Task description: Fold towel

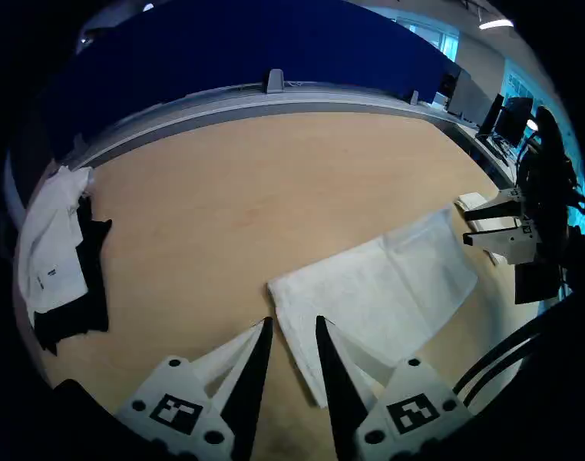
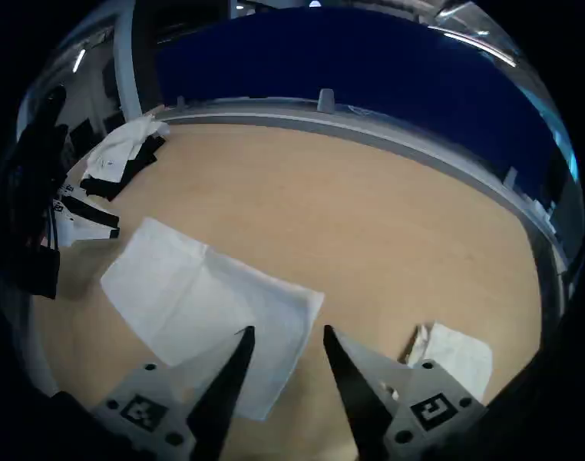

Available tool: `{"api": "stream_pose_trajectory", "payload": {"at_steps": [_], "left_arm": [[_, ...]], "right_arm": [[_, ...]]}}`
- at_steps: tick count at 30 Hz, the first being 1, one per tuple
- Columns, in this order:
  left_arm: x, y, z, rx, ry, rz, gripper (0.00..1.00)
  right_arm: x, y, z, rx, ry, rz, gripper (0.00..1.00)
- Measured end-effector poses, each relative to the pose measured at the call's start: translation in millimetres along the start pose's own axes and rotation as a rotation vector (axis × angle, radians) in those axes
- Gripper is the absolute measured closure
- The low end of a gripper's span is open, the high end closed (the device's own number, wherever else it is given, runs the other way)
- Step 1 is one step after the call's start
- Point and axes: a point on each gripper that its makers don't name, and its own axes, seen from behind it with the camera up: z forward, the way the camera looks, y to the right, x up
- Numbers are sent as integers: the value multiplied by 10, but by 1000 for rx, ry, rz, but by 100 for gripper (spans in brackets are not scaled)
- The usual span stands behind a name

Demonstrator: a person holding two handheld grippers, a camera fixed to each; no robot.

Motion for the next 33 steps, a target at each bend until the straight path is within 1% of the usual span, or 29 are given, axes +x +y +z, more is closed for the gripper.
{"api": "stream_pose_trajectory", "payload": {"at_steps": [1, 3, 4, 5, 7, 11, 17, 21, 26, 33], "left_arm": [[1, -7, -6, 1, 0, 0, 50], [-2, -14, -13, 0, -1, -2, 32], [-7, -14, -16, -2, -4, -5, 28], [-12, -14, -18, -4, -6, -7, 25], [-16, -5, -23, -9, -6, -9, 8], [-10, 4, -29, -11, -2, -5, 7], [-5, 11, -43, -9, -1, 5, 7], [-15, 1, -75, -4, 4, -2, 7], [-77, -31, -154, 9, 10, -18, 7], [-290, -94, -344, 41, 5, -45, 7]], "right_arm": [[6, -2, -6, 1, 2, 0, 18], [12, 6, -13, -3, 6, 1, 7], [13, 18, -16, -9, 8, 3, 2], [14, 28, -18, -14, 9, 4, 0], [20, 33, -26, -14, 12, 10, 0], [31, 38, -45, -13, 16, 17, 0], [32, 43, -69, -14, 14, 7, 0], [20, 38, -92, -13, 14, 0, 0], [-51, 12, -131, -8, 5, -4, 0], [-244, -36, -216, 1, -18, -16, 0]]}}
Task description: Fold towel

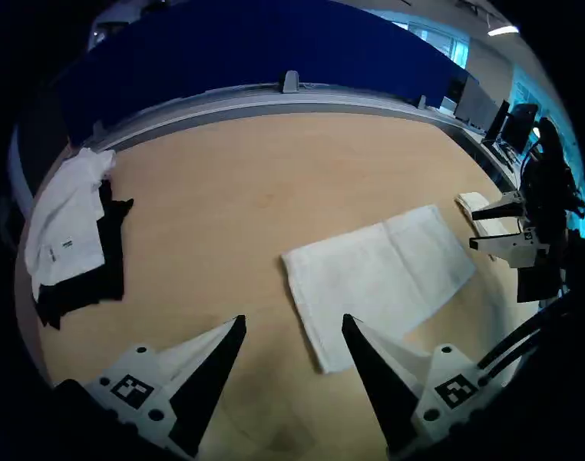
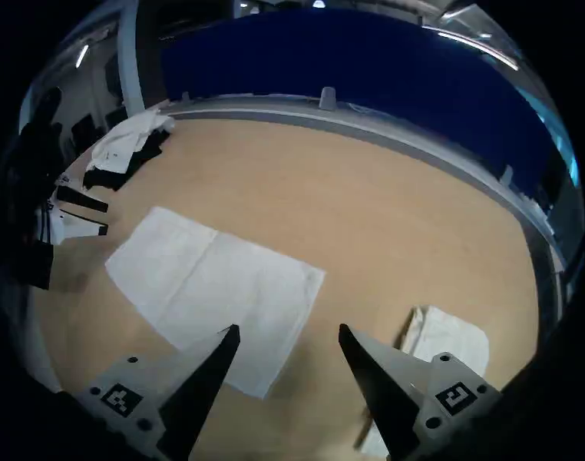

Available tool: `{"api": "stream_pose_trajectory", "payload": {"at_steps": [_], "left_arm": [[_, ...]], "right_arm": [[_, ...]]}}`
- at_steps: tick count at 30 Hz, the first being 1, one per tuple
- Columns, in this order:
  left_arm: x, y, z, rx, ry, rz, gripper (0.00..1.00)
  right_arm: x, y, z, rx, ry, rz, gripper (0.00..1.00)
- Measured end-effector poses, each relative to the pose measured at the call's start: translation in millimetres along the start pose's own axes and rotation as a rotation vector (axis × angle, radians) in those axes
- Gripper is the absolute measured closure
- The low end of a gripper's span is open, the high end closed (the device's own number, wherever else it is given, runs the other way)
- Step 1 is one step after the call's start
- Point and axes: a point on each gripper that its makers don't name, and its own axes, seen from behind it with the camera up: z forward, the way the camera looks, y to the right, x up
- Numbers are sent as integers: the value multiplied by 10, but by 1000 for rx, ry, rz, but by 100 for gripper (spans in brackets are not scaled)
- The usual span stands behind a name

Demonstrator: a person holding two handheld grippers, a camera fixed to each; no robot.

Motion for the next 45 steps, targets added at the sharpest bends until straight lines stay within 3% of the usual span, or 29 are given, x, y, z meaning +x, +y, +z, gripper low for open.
{"api": "stream_pose_trajectory", "payload": {"at_steps": [17, 26, 33, 38, 45], "left_arm": [[-728, -19, -509, 44, -43, -87, 7], [-816, -84, -576, 65, -42, -99, 7], [-905, -155, -699, 99, -38, -108, 7], [-1025, -162, -800, 113, -42, -136, 7], [-1184, -162, -888, 121, -52, -168, 7]], "right_arm": [[-412, -185, -118, 39, -57, -27, 0], [-477, -236, -118, 58, -74, -55, 0], [-563, -288, -78, 89, -109, -137, 0], [-599, -284, -43, 112, -134, -186, 10], [-608, -256, -7, 123, -158, -208, 25]]}}
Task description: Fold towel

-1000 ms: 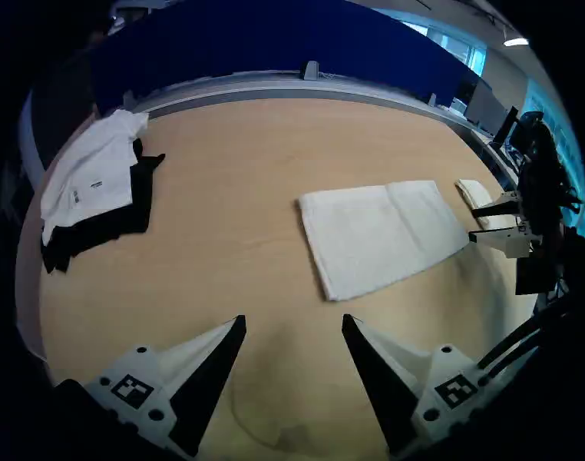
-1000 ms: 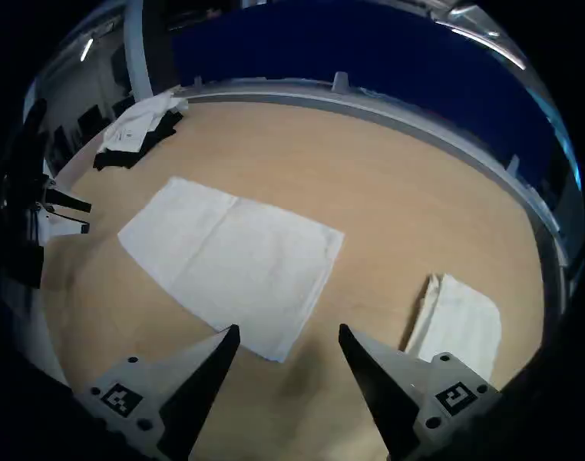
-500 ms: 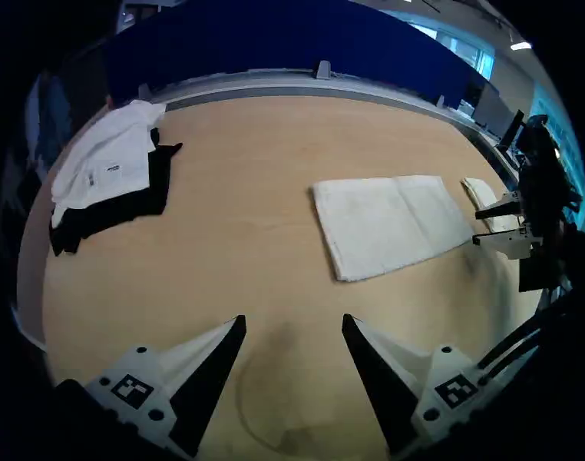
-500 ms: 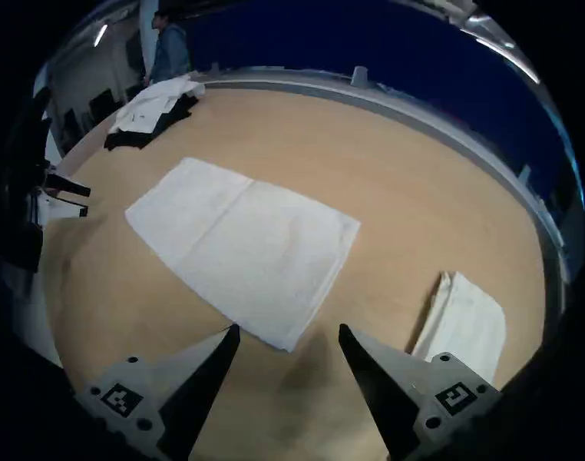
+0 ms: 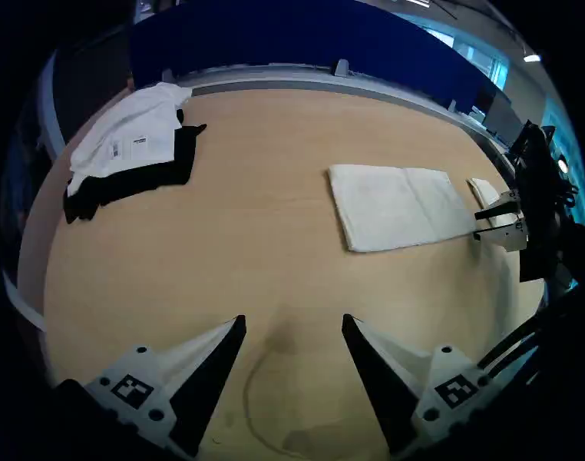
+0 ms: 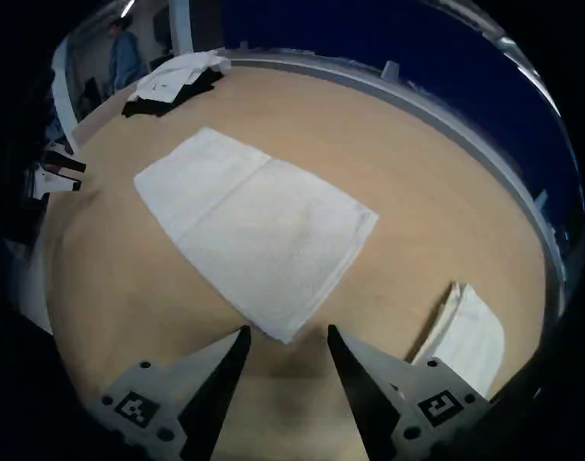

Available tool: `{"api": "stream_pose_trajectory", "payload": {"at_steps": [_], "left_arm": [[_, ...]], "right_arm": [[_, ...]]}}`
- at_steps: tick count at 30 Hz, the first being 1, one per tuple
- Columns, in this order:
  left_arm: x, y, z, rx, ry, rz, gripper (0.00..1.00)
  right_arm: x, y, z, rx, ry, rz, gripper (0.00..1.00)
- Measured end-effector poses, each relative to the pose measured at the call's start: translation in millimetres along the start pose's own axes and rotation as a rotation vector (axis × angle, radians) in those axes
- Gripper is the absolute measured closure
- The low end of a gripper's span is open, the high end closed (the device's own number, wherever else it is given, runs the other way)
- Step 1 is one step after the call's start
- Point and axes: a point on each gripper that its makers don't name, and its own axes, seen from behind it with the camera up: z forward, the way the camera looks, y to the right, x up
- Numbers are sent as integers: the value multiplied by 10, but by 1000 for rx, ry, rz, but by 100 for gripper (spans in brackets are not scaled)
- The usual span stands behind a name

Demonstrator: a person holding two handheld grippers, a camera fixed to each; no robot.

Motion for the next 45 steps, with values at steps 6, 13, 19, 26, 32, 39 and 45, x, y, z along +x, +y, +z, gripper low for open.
{"api": "stream_pose_trajectory", "payload": {"at_steps": [6, 13, 19, 26, 32, 39, 45], "left_arm": [[-46, -11, -43, 2, -1, -6, 7], [-40, -7, -83, -1, 3, -16, 7], [-48, -14, -87, -3, 3, -17, 7], [-75, -36, -98, 0, -2, -18, 7], [-59, -59, -127, 0, 3, -22, 7], [-24, -72, -178, 1, 13, -27, 7], [-6, -82, -212, -1, 26, -34, 7]], "right_arm": [[-8, -47, 72, 16, -26, -14, 45], [17, -48, 107, 19, -37, -5, 79], [26, -40, 97, 9, -31, -7, 94], [43, -42, 74, -1, -19, -17, 95], [127, -34, -26, -7, 3, -29, 95], [360, -28, -182, -17, 44, -74, 95], [627, -58, -295, -22, 82, -124, 95]]}}
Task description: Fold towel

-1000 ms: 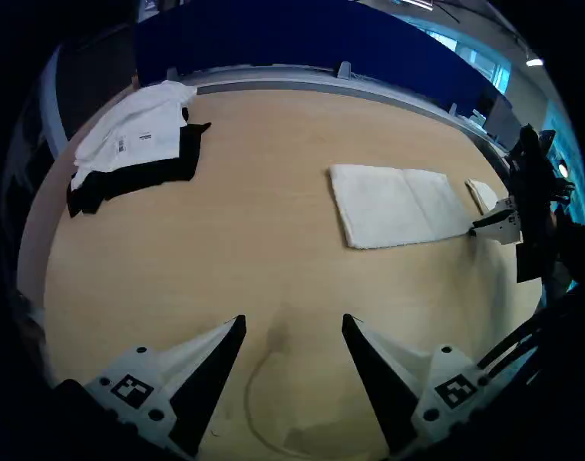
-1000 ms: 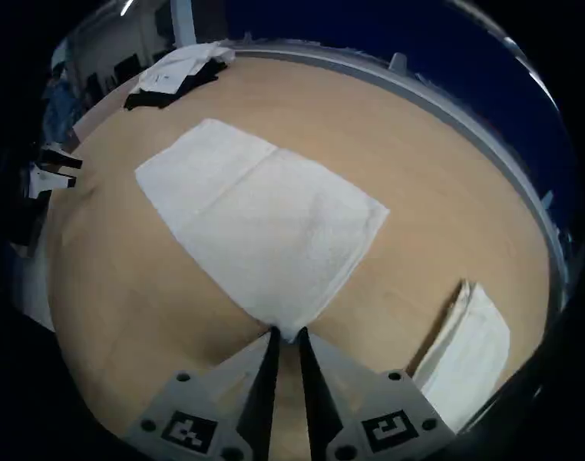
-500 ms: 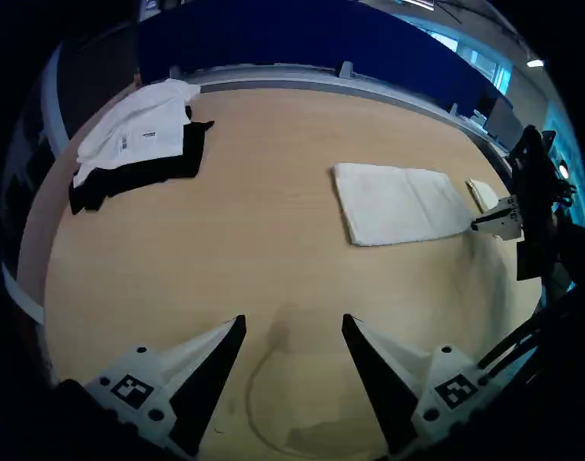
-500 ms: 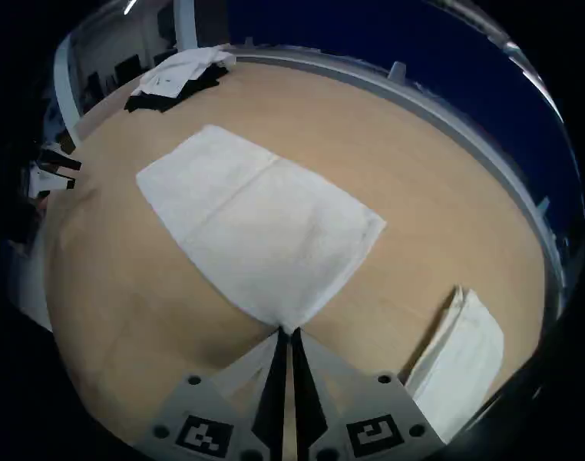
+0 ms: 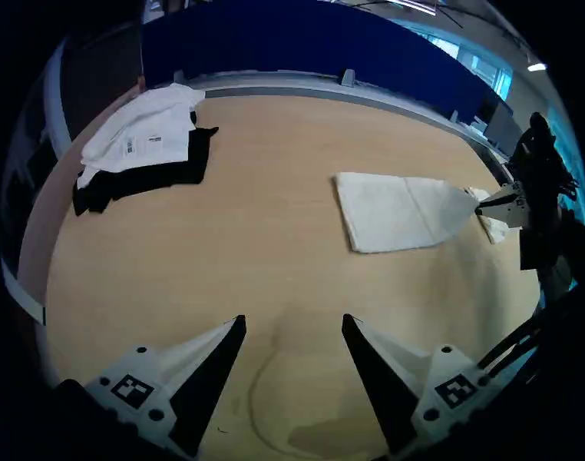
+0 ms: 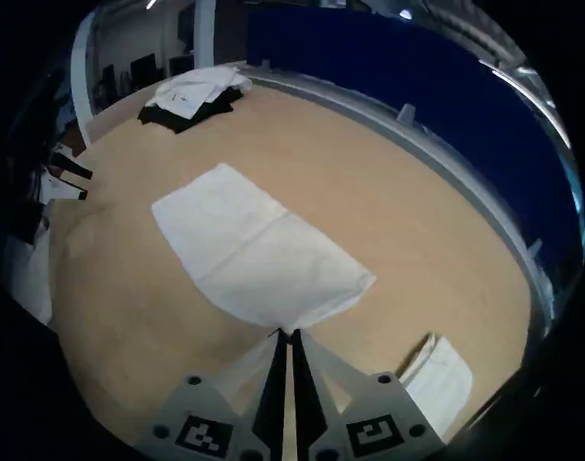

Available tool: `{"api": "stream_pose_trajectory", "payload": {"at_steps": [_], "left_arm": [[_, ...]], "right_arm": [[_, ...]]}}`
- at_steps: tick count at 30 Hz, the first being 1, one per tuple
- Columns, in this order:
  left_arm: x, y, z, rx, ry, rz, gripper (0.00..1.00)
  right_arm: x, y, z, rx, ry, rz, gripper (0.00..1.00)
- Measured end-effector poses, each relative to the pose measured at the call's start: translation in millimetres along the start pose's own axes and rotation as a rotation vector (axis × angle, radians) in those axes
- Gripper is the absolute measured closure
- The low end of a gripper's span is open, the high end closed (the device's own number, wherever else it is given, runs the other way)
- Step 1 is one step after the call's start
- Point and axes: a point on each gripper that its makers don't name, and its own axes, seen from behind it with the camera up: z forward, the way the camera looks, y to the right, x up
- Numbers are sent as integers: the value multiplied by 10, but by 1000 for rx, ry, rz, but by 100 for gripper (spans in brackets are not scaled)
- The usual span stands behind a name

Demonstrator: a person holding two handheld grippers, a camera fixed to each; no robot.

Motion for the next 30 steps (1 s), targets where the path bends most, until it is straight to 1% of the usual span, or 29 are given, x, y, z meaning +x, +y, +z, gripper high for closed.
{"api": "stream_pose_trajectory", "payload": {"at_steps": [5, 14, 17, 23, 30], "left_arm": [[12, -16, -42, -1, 10, -6, 7], [52, -68, -122, 4, 39, -22, 7], [65, -82, -140, 5, 48, -33, 7], [86, -106, -158, 7, 59, -45, 7], [102, -148, -209, 15, 71, -56, 7]], "right_arm": [[239, -25, -58, -4, 33, -46, 95], [662, -135, -93, 10, 79, -113, 95], [760, -170, -96, 18, 85, -131, 95], [864, -252, -87, 30, 84, -168, 95], [1011, -414, 8, 59, 94, -205, 95]]}}
